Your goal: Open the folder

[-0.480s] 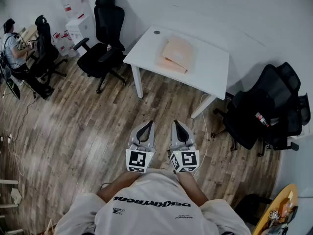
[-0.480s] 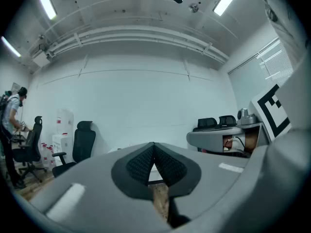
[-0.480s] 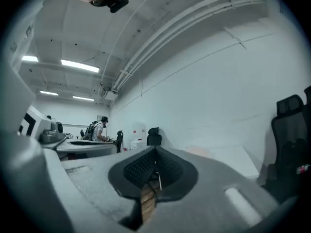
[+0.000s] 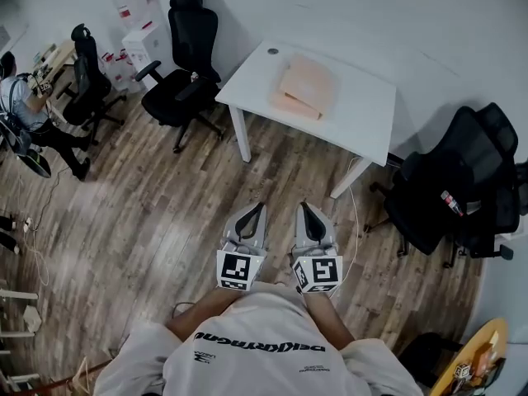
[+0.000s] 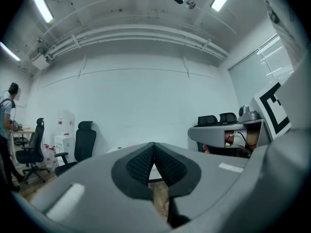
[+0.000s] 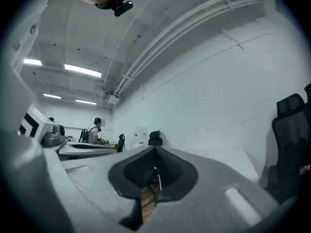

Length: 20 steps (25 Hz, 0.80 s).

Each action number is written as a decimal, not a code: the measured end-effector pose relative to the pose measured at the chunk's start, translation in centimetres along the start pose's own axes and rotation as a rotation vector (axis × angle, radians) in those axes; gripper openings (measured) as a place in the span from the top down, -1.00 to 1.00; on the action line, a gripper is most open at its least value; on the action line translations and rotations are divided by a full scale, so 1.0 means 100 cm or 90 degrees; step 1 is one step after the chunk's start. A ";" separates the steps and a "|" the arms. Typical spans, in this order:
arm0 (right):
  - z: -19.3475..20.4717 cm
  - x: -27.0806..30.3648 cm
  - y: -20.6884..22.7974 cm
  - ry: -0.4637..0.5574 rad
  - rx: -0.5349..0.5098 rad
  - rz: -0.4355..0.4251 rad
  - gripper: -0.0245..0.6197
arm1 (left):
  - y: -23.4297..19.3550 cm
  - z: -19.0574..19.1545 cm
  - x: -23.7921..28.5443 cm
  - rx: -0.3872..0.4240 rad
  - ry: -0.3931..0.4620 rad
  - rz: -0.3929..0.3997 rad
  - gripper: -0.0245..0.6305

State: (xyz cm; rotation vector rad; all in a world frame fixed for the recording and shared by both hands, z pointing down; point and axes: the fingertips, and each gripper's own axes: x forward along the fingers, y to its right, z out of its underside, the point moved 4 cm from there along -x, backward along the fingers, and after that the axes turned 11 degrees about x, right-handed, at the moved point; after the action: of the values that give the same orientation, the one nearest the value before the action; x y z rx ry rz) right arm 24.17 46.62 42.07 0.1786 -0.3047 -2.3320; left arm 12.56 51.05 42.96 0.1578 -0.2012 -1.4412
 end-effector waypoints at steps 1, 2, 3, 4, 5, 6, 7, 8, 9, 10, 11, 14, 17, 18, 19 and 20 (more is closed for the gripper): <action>-0.001 -0.001 0.003 -0.001 0.003 -0.003 0.92 | 0.002 -0.001 0.000 0.000 0.001 -0.005 0.96; -0.002 -0.003 0.005 -0.001 0.004 -0.007 0.92 | 0.006 -0.003 0.000 0.000 0.003 -0.011 0.96; -0.003 -0.006 0.007 0.001 0.003 -0.011 0.92 | 0.010 -0.004 -0.001 0.000 0.004 -0.016 0.96; -0.003 -0.009 0.009 0.005 0.003 -0.013 0.92 | 0.014 -0.003 -0.001 0.001 0.004 -0.020 0.96; -0.004 -0.013 0.012 0.011 0.005 -0.014 0.92 | 0.018 -0.002 -0.001 0.003 0.001 -0.021 0.96; -0.005 -0.015 0.014 0.018 0.011 -0.015 0.92 | 0.021 0.001 -0.001 0.006 -0.005 -0.022 0.96; -0.006 -0.015 0.017 0.022 0.019 -0.017 0.92 | 0.023 0.004 -0.001 0.008 -0.010 -0.023 0.96; -0.007 -0.015 0.021 0.023 0.026 -0.018 0.92 | 0.025 0.005 0.000 0.009 -0.014 -0.025 0.96; -0.006 -0.015 0.024 0.020 0.030 -0.016 0.92 | 0.025 0.007 0.000 0.007 -0.017 -0.028 0.96; -0.006 -0.014 0.028 0.015 0.033 -0.014 0.92 | 0.026 0.007 0.002 0.004 -0.018 -0.031 0.96; -0.005 -0.013 0.031 0.011 0.034 -0.011 0.92 | 0.026 0.007 0.004 0.001 -0.018 -0.034 0.96; 0.001 -0.005 0.039 0.001 0.033 -0.012 0.92 | 0.026 0.011 0.014 -0.004 -0.020 -0.034 0.96; 0.007 0.010 0.047 -0.008 0.033 -0.015 0.92 | 0.022 0.019 0.030 -0.005 -0.025 -0.029 0.96; 0.009 0.017 0.049 -0.011 0.033 -0.015 0.92 | 0.019 0.022 0.035 -0.006 -0.026 -0.029 0.96; 0.011 0.025 0.052 -0.013 0.032 -0.015 0.92 | 0.014 0.025 0.042 -0.006 -0.027 -0.029 0.96; 0.013 0.034 0.054 -0.016 0.031 -0.014 0.92 | 0.008 0.028 0.049 -0.007 -0.027 -0.029 0.96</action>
State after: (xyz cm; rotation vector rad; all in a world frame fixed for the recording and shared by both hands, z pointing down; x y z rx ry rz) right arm 25.19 40.69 44.68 0.1781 -0.3741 -2.3516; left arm 13.29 46.28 46.12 0.1231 -0.2256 -1.4914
